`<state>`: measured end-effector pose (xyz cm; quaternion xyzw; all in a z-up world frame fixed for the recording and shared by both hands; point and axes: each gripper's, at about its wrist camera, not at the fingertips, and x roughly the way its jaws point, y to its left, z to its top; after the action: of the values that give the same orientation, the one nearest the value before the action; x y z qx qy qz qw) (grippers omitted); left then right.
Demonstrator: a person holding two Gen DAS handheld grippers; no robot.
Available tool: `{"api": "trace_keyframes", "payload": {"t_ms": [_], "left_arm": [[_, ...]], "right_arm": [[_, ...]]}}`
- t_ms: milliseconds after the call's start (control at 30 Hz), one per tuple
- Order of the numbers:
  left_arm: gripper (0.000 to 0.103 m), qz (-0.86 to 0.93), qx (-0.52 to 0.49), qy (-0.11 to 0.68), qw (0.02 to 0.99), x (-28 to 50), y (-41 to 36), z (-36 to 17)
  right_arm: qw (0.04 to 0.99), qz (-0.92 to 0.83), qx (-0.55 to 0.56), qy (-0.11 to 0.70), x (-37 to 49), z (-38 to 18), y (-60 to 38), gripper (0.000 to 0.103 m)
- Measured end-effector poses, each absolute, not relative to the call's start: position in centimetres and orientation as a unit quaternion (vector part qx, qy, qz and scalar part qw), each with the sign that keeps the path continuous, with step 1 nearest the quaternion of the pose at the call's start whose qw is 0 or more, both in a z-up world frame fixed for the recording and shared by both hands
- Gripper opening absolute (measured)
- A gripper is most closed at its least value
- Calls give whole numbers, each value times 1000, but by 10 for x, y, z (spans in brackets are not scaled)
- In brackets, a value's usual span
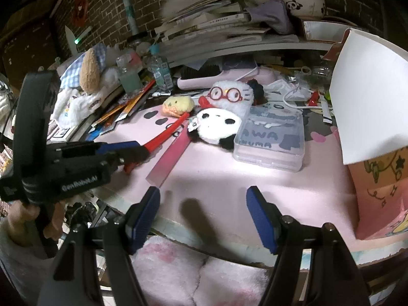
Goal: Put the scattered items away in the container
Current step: 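Carry the red hair clip into the box and open the left gripper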
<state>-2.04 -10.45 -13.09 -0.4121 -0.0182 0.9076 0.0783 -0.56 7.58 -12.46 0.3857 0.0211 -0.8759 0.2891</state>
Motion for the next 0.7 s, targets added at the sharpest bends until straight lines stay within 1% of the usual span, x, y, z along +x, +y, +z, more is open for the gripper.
{"api": "trace_keyframes", "payload": {"t_ms": [167,500,700], "left_arm": [[11,908,-413,-2,73,-21,-100,-131],[9,905,-418,-30,76,-22,-108,-127],[9,915,-394,-44,77,-21,-117,-105]], "right_arm": [[288,-876,386,19,-5,-125,76,67],[290,-876,385,16,-6,-125,76,67],[291,-876,384,15,-6,-125,76,67]]}}
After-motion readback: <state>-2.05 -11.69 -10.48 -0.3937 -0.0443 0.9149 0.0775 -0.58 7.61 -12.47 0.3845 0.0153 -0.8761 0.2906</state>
